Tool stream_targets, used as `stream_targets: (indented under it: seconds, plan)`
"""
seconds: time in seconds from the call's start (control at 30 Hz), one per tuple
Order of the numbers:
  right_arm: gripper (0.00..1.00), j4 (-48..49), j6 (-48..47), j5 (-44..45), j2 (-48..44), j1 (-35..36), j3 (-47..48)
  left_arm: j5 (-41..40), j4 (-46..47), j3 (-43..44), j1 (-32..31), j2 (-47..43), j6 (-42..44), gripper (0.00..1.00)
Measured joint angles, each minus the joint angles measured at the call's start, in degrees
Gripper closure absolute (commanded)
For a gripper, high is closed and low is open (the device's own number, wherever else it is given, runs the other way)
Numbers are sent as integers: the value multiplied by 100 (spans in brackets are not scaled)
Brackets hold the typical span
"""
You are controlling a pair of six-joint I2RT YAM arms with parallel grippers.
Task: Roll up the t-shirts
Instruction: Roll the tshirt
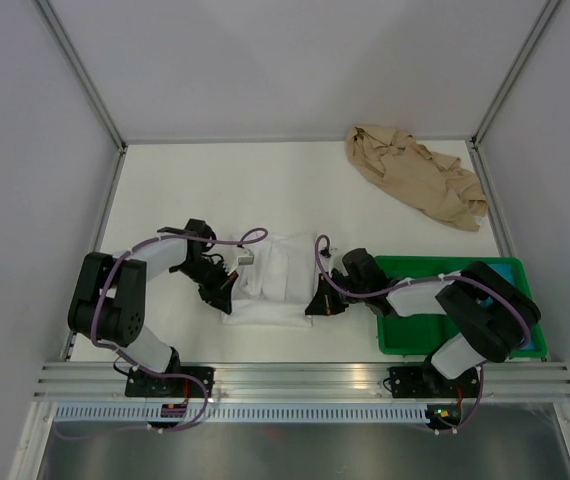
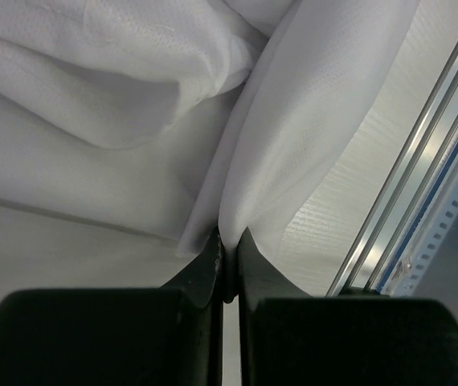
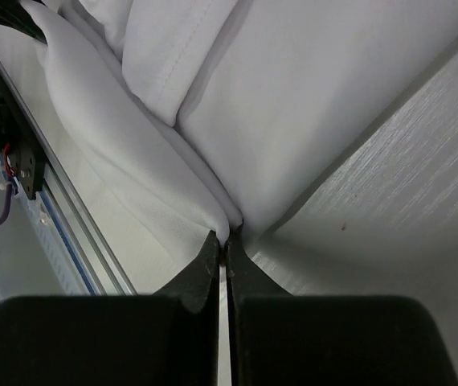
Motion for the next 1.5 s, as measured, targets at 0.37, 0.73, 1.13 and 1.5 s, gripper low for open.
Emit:
stream_targets:
  seconds: [0.37,0.73,1.13,1.5]
  plan:
    - [61,-817,-267,562,-758,-101,170,17,15,46,9,114,-138,97]
    - [43,-1665,-3414,3209,-2109,2907,951,11,-13,76,9,125,-136,97]
    - [44,-2087,-5228,5265,74,3858,1305,-26,-46,136,9,166,-131,96]
    - [100,-2280,-5062,5637,627,3777,1749,-79,-131,166,9,142,-15,71]
